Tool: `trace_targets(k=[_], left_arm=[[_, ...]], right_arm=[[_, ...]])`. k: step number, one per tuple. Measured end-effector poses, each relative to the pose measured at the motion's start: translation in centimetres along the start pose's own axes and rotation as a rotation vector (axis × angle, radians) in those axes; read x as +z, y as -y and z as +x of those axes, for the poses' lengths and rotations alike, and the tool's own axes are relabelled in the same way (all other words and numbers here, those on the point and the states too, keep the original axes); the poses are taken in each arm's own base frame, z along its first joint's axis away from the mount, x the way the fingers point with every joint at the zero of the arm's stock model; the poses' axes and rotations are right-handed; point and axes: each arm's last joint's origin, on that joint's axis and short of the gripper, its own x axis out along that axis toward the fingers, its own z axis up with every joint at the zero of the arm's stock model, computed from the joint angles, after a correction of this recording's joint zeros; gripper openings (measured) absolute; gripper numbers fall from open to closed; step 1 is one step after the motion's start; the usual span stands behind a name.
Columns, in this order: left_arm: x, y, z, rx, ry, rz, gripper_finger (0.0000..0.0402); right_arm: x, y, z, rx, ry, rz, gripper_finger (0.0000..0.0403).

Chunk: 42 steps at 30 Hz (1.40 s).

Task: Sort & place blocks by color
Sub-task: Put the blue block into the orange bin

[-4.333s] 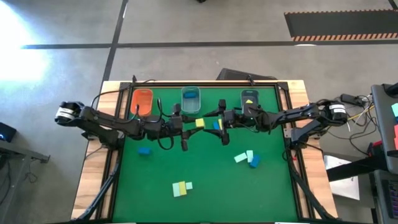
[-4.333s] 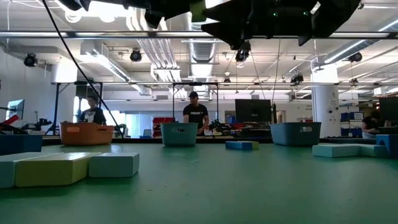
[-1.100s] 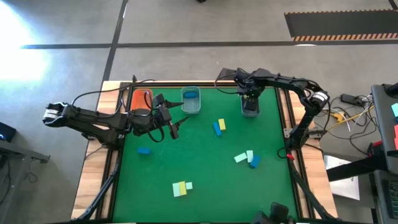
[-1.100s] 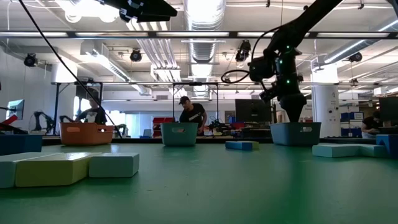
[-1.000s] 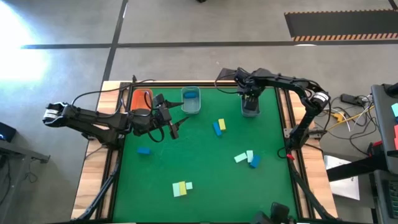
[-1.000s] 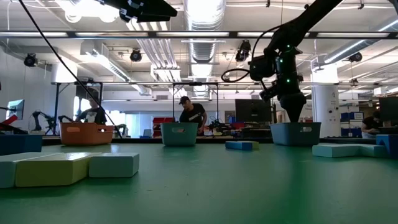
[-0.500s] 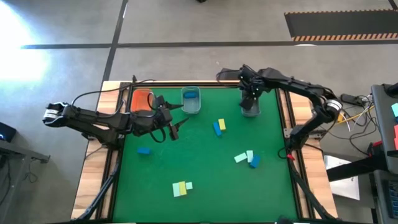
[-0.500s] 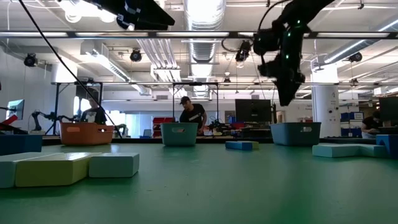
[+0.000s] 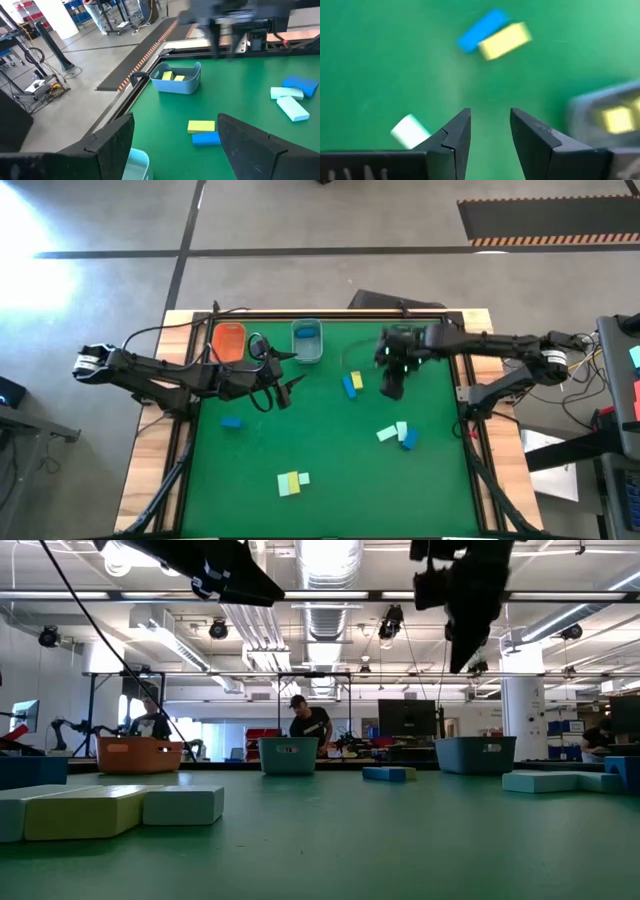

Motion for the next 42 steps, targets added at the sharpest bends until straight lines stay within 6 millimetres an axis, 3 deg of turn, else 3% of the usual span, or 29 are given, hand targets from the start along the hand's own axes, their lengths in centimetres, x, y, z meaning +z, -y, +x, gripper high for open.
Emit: trace_targets(k=[9,17,26,37,42], left_arm=[[-0.1,0.1,0.1,-0.001,-0.006,0.003,0.0267],[-0.1,0.1,0.1,-0.001,-0.005,0.003,0.0267],[-0.1,0.1,0.1,0.0,-0.001,0.001,0.0267],[-0.1,0.1,0.1,0.0,-0.001,0.002,0.0267],[0.0,0.1,0.1,0.0,0.002,0.001,0.0267]], right_arm=[[-2.3,-7.3,2.6,0.033,-0.111,-0.189,0.0192],[-4.6,-10.7,5.9,-0.003,-0.235,-0.336,0.0232],[-5.4,-12.2,9.5,-0.035,-0.284,-0.428,0.0229],[-5.7,-12.3,13.7,-0.094,-0.387,-0.509,0.0222],[-5.7,-12.4,14.2,-0.088,-0.396,-0.532,0.0174]])
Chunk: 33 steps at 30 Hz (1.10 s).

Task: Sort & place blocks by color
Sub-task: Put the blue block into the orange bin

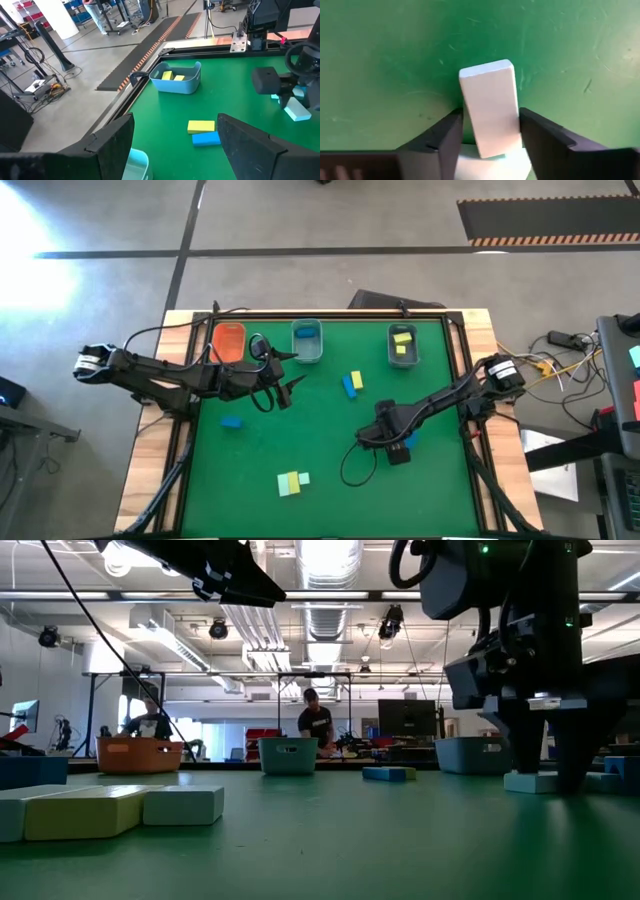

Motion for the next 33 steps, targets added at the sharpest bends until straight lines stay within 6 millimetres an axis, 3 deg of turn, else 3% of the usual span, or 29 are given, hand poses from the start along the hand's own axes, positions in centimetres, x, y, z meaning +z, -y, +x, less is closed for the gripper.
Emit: trace_targets(k=[4,9,13,18,24,33], left_arm=[[0.0,0.0,0.0,0.0,0.0,-0.001,0.0267],[0.0,0.0,0.0,-0.01,0.001,-0.001,0.0267],[0.0,0.3,0.0,-0.115,0.012,-0.002,0.0267],[0.4,0.8,-0.2,-0.241,0.054,-0.02,0.0267],[1.0,1.1,-0.4,-0.262,0.108,-0.041,0.0267],[1.7,1.1,-0.4,-0.269,0.187,-0.076,0.0267]], right_arm=[[0.0,0.0,0.0,0.001,0.004,-0.011,0.0112],[-0.1,0.2,-0.4,-0.007,0.025,-0.028,0.0112],[0.2,1.5,-2.0,-0.082,0.148,0.019,0.0112],[0.7,3.7,-4.6,-0.126,0.439,0.075,0.0112],[0.6,7.3,-6.7,-0.204,0.85,0.123,0.0112],[-0.6,11.2,-7.9,-0.238,1.422,0.155,0.0112]])
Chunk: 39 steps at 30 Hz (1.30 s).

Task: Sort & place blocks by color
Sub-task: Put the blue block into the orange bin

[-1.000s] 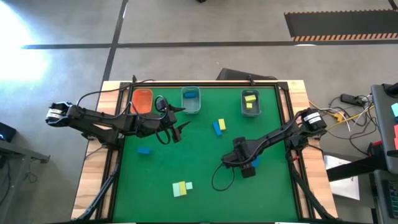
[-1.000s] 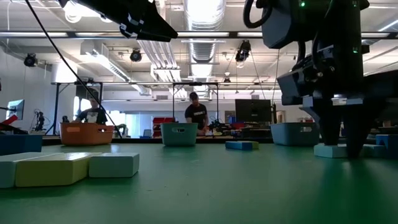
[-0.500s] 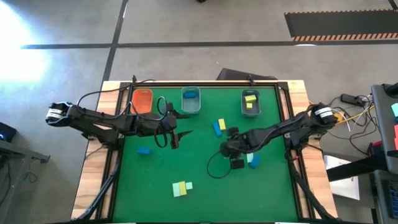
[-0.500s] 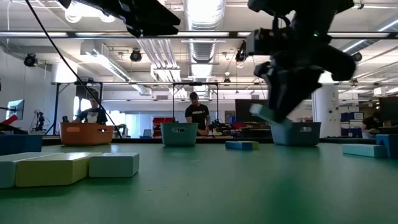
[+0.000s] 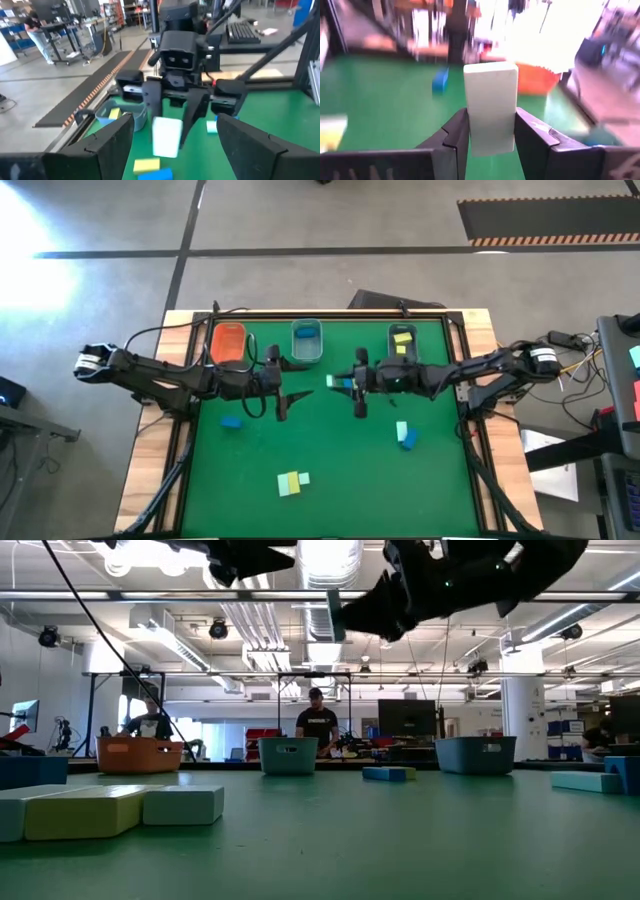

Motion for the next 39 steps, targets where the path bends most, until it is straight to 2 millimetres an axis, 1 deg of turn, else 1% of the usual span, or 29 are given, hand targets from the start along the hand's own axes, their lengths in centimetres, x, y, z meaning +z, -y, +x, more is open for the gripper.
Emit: trace_targets(k=[2,5,11,14,19,24,28,31,36,39], left_arm=[[0.0,0.1,0.3,0.001,0.014,-0.004,0.0267],[-0.3,0.4,1.2,0.004,0.039,-0.008,0.0267],[-1.2,0.9,3.1,0.013,0.08,0.006,0.0267],[-1.4,0.8,3.7,0.026,0.11,-0.004,0.0267],[-2.3,0.6,5.0,0.047,0.123,-0.008,0.0267],[-3.0,0.9,6.0,0.054,0.157,0.01,0.0263],[-3.3,0.8,6.3,0.061,0.17,0.009,0.0231],[-3.8,0.8,6.7,0.063,0.15,0.014,0.0192],[-3.9,0.8,6.8,0.065,0.151,0.012,0.0122],[-3.9,0.8,6.8,0.066,0.152,0.011,0.0118]], right_arm=[[0.2,0.5,0.0,0.004,0.085,0.007,0.0112],[0.3,0.9,-0.1,0.022,0.125,0.005,0.0112],[0.5,0.9,-0.2,0.038,0.137,-0.005,0.0112],[0.5,0.9,-0.2,0.054,0.139,-0.006,0.0112],[0.5,0.8,-0.2,0.062,0.139,-0.007,0.0112],[0.5,0.8,-0.2,0.061,0.139,-0.012,0.0112],[0.5,0.8,-0.2,0.061,0.139,-0.013,0.0112],[0.5,0.8,-0.2,0.061,0.139,-0.015,0.0112],[0.4,0.8,-0.2,0.065,0.136,-0.012,0.0112],[0.4,0.8,-0.2,0.066,0.137,-0.012,0.0112]])
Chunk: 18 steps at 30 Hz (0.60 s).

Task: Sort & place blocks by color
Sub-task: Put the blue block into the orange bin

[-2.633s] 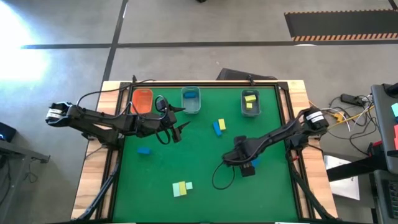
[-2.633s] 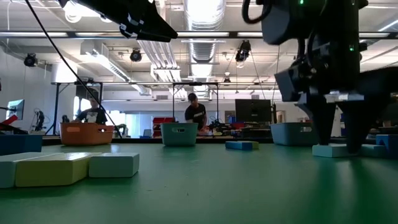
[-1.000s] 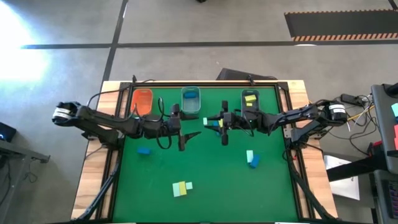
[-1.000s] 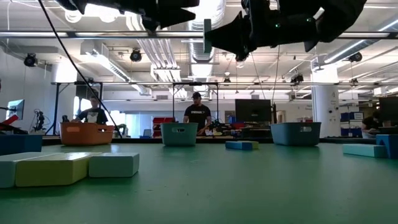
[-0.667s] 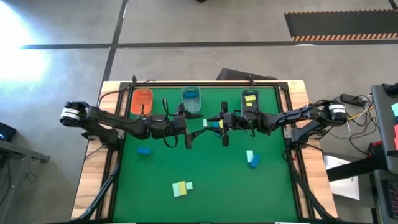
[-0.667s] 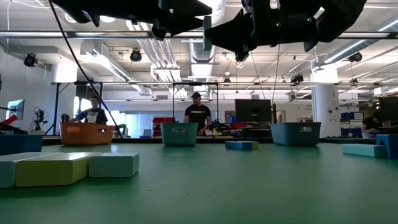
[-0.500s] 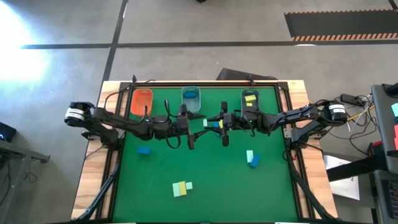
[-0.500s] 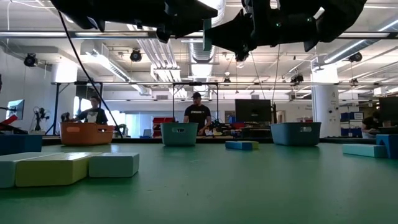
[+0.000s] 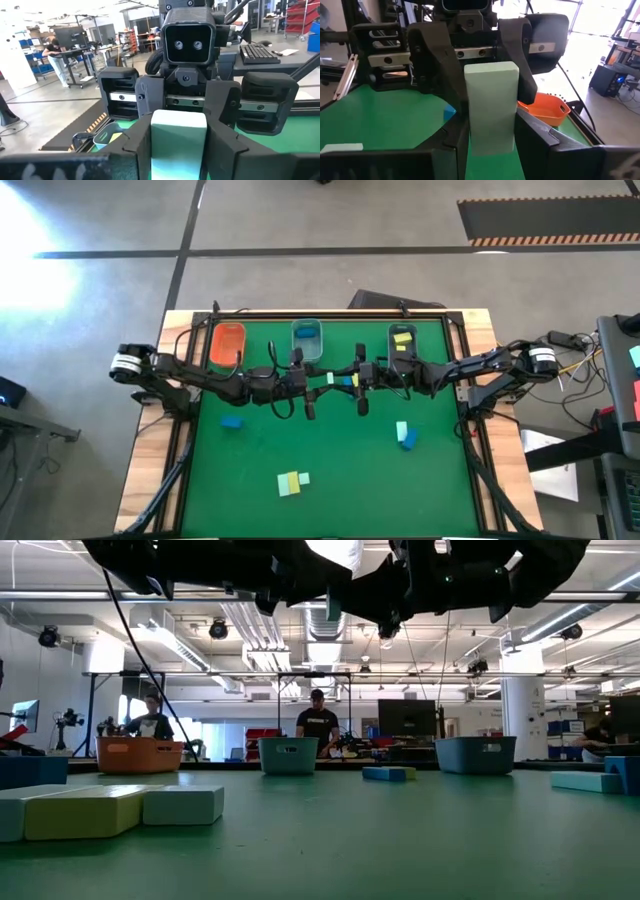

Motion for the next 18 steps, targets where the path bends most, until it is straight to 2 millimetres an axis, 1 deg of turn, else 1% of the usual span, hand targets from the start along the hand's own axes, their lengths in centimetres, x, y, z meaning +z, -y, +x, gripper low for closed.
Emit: trace_targets(k=[4,5,6,9,12,15,18], left_arm=[[0.1,0.0,0.0,0.0,0.003,-0.002,0.0118],[0.1,0.0,0.0,-0.001,0.004,-0.003,0.0118],[0.1,0.0,0.0,-0.001,0.004,-0.003,0.0118],[0.2,-0.1,-0.1,0.019,-0.005,0.002,0.0118],[0.6,-0.6,-0.6,0.097,-0.048,0.027,0.0118],[1.1,-1.6,-1.6,0.2,-0.135,0.057,0.0118],[1.3,-3.4,-3.0,0.362,-0.261,0.07,0.0118]], right_arm=[[0.0,0.0,0.0,-0.005,0.002,0.0,0.0112],[0.0,0.0,0.0,-0.006,0.002,-0.001,0.0119],[0.0,0.0,0.0,-0.006,0.002,-0.001,0.0133],[0.1,0.1,-0.1,-0.03,0.001,-0.007,0.0194],[0.6,0.3,-0.4,-0.089,-0.007,-0.008,0.0241],[1.1,0.6,-1.2,-0.192,-0.055,-0.022,0.0267],[1.7,1.0,-2.2,-0.297,-0.104,-0.024,0.0275]])
